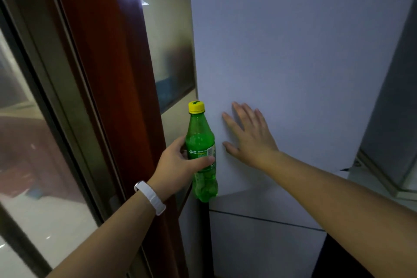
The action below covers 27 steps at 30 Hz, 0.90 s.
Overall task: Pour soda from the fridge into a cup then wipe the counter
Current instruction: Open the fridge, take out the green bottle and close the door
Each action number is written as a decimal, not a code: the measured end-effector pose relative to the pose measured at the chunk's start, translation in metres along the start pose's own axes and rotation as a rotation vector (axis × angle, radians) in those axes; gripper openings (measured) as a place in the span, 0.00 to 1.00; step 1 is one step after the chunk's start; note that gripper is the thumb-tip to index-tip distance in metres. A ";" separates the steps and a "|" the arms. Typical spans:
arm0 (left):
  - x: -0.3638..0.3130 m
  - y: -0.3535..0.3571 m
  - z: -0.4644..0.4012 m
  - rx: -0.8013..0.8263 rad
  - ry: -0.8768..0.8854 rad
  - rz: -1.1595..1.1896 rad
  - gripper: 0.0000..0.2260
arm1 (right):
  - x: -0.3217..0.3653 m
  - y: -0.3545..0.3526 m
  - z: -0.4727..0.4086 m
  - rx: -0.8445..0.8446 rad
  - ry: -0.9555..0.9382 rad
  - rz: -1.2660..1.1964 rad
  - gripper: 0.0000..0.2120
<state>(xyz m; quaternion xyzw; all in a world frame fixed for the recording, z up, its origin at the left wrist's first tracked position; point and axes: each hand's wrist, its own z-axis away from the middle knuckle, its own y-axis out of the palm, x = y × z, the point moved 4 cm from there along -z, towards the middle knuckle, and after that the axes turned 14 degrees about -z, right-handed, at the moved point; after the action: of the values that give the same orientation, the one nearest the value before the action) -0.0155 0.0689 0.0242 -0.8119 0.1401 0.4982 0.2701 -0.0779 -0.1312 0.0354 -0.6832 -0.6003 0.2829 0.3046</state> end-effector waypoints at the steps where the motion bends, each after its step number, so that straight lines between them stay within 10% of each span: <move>1: 0.002 0.004 -0.005 0.004 -0.009 -0.005 0.24 | -0.008 0.003 -0.003 0.016 0.014 0.005 0.36; 27: 0.077 0.060 -0.151 0.140 -0.054 -0.140 0.21 | -0.092 0.091 -0.088 -0.026 0.006 0.246 0.39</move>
<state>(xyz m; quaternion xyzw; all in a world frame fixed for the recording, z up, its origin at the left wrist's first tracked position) 0.1013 -0.0644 -0.0077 -0.7852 0.1101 0.4888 0.3639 0.0365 -0.2379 0.0263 -0.7563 -0.5148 0.3084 0.2605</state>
